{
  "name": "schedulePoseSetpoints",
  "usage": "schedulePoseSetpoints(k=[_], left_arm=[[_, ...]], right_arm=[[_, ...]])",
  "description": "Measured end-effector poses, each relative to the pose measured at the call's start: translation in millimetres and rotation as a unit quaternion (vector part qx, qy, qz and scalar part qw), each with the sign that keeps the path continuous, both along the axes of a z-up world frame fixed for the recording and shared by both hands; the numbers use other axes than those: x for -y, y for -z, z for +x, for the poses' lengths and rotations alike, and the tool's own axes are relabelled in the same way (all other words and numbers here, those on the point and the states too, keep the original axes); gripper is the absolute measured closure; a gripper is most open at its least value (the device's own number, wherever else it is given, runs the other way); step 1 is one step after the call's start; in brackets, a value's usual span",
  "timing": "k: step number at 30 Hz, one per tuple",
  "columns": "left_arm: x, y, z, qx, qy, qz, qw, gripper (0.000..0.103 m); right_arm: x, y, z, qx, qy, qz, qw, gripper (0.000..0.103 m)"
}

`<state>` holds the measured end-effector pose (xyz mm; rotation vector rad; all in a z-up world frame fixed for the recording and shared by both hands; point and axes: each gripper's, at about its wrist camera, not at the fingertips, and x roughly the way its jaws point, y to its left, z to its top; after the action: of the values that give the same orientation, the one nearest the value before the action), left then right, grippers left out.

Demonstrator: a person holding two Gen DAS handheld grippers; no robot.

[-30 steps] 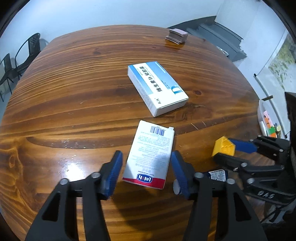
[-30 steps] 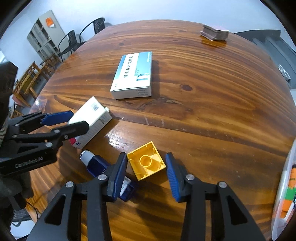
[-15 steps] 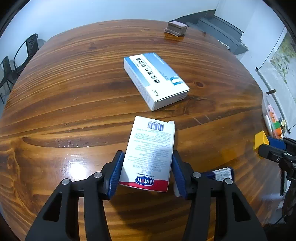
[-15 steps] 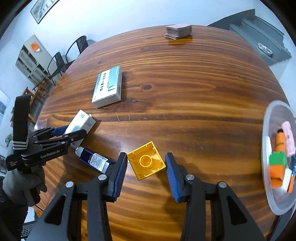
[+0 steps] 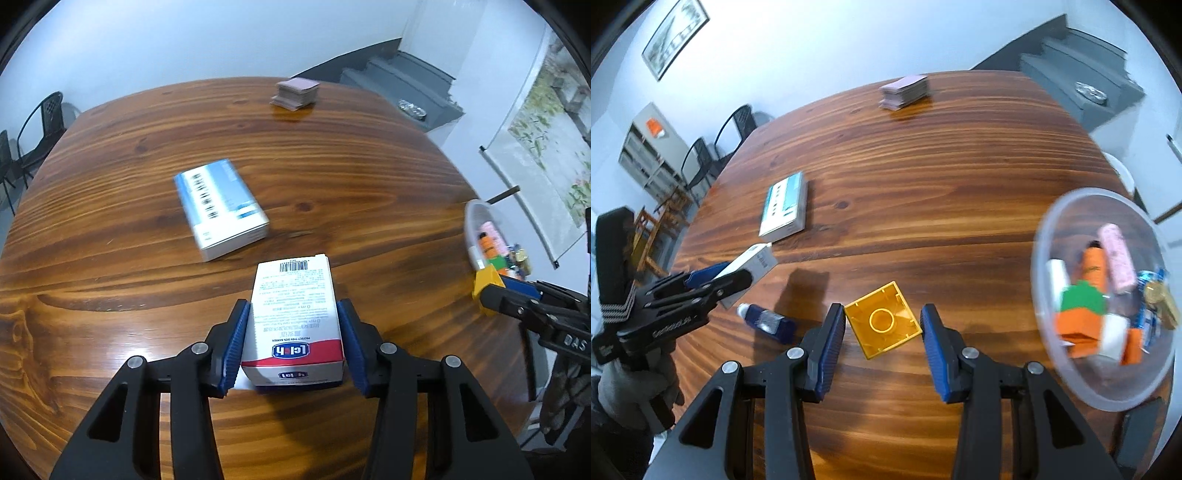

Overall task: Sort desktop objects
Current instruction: 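Carry the white box and yellow brick to the clear bowl and release both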

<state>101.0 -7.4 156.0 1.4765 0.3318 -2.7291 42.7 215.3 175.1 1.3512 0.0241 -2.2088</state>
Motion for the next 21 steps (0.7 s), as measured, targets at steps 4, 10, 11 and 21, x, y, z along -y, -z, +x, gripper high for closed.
schedulePoseSetpoints(k=[4, 10, 11, 21], left_arm=[[-24.6, -12.2, -3.0, -0.012, 0.005, 0.014, 0.9998, 0.052], [-73.1, -23.1, -12.8, -0.024, 0.024, 0.02, 0.9992, 0.052], [-80.4, -24.1, -15.0, -0.026, 0.026, 0.022, 0.9991, 0.052], [-145.3, -30.7, -40.7, -0.036, 0.042, 0.029, 0.998, 0.052]], right_arm=[[-38.7, -7.8, -7.9, -0.009, 0.03, -0.002, 1.0, 0.057], [-103.1, -14.3, -23.8, -0.016, 0.091, -0.003, 0.996, 0.057], [-113.8, -15.1, -26.1, -0.017, 0.098, -0.003, 0.995, 0.057], [-175.8, -9.2, -49.1, -0.014, 0.117, 0.001, 0.993, 0.057]])
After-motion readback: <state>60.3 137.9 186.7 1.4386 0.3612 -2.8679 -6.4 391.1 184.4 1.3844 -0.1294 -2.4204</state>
